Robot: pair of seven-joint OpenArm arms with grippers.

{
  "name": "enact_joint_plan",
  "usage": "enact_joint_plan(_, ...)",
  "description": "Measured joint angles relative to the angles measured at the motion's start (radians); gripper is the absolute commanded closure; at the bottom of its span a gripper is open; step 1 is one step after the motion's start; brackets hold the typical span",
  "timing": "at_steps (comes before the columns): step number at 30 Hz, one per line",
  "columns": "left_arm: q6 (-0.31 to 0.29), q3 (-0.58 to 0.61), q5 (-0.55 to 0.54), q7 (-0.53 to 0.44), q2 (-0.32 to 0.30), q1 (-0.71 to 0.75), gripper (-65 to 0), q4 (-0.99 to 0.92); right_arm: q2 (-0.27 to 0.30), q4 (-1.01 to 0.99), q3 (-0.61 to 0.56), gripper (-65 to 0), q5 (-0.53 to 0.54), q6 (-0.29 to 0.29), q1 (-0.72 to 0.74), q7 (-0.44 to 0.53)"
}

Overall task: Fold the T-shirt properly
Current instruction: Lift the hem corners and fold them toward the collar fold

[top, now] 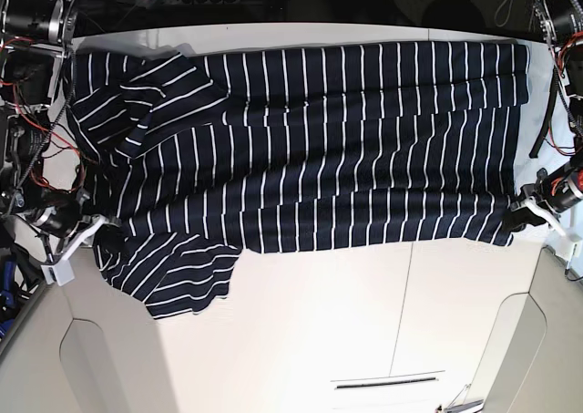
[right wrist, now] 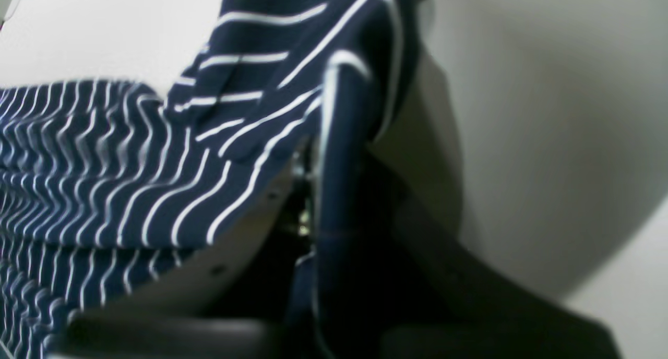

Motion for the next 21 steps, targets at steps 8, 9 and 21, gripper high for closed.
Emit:
enact_joint_plan(8,0.000,-0.106,-0.051,0.086,-0.001,0.134,0.0,0.203,0.038,0.097,0.015,0.0,0.021,0.002,-0.106,-0.009)
enact_joint_plan(9,-0.002,-0.118,-0.055,0.087,-0.003,0.153,0.0,0.224,0.038,0.097,0.015,0.0,0.020,0.001,-0.116,-0.009)
enact_joint_plan(21,-0.003,-0.124,-0.043,0.095,0.043,0.227,0.0,0.249,0.035,0.081,0.015,-43.3,-0.035,-0.021,-0.174,0.051)
